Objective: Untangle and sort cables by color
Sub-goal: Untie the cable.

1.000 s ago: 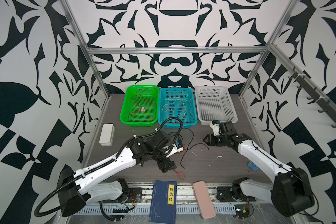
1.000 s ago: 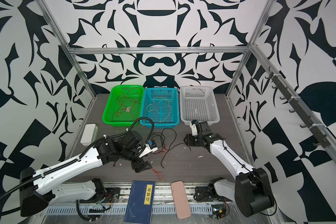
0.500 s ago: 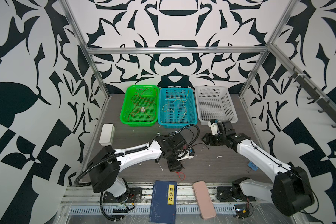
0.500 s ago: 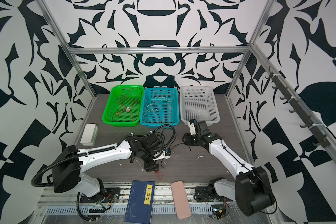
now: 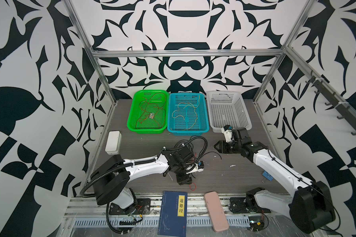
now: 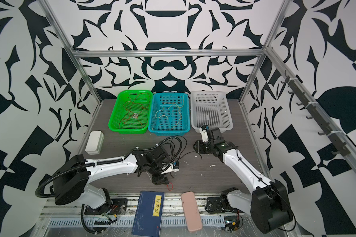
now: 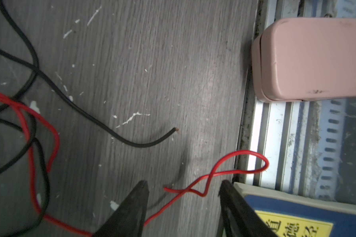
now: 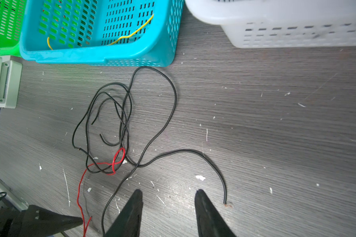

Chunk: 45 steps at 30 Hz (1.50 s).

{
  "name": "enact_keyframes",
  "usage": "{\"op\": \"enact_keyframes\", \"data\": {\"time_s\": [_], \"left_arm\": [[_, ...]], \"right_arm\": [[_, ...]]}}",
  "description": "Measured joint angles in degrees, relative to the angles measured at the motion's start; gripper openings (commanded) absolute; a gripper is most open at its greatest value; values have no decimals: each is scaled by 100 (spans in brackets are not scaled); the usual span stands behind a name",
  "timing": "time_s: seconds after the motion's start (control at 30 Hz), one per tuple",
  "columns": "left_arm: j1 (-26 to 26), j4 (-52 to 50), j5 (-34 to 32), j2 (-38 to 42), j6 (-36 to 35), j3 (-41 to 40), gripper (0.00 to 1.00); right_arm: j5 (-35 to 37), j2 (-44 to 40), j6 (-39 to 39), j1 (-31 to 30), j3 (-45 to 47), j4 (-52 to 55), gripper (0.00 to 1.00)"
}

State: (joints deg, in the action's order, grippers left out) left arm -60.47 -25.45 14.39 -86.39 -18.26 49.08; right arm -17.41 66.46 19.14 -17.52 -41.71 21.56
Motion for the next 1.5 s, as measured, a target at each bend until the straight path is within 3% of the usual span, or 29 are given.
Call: {"op": "enact_keyframes", "data": {"time_s": [0.63,0.87,1.17,1.5], "left_arm": [[-328,229,-146,-63,-17,0,59],[-348,162,-315,-684,-92,129,45],[-358,125,-435,-758,-170,184,0],[-37,540,-844,24,-26,234,0]], "right_arm": [[-15,0,2,0,0,-2,44],[-37,0,7,0,0,-15,44],[-98,0,22,0,35,-63,44],[-920,-647,-31,-72,667,-671,44]]}}
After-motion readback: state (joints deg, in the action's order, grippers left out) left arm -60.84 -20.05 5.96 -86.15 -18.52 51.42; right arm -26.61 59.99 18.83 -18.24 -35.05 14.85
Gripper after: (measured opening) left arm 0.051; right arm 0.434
